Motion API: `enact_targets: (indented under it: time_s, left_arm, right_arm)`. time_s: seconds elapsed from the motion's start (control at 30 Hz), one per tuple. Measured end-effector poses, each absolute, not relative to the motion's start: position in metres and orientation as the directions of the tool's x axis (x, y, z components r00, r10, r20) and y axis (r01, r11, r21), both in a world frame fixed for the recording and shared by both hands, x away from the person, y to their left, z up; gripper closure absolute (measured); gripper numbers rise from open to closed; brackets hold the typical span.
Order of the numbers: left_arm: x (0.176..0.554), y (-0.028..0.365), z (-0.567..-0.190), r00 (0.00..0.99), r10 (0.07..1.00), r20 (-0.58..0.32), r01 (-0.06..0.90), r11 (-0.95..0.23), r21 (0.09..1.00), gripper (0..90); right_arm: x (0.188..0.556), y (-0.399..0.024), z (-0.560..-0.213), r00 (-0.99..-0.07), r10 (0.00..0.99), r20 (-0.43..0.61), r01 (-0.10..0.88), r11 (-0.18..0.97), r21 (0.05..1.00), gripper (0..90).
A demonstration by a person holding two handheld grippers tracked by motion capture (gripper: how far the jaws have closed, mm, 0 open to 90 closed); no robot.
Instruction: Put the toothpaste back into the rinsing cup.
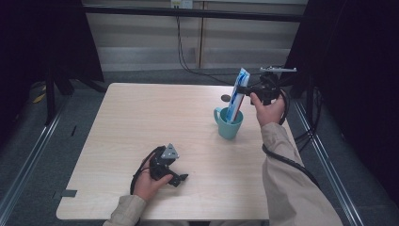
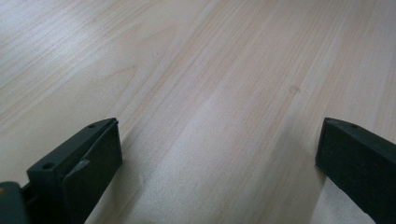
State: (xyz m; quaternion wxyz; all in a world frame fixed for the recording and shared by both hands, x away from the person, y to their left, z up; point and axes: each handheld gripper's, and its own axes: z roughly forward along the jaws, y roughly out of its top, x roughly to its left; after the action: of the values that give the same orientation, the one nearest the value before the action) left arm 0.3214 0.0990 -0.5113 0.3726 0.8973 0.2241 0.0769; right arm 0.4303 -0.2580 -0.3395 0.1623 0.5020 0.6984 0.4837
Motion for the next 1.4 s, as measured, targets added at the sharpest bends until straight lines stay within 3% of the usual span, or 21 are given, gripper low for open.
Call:
enact_targets:
  time_s: [1.0, 1.4]
  left_arm:
    - [0.321, 0.099, -0.511, 0.888, 0.458, -0.027, 0.343, -0.624, 0.703, 0.1]
    - [0.322, 0.099, -0.511, 0.889, 0.457, -0.026, 0.342, -0.625, 0.702, 0.1]
  right_arm:
    - [0.432, -0.259, -0.387, -0.400, 0.875, 0.274, 0.598, 0.022, 0.801, 74.3]
    - [0.433, -0.261, -0.391, -0.383, 0.881, 0.277, 0.609, 0.015, 0.793, 73.6]
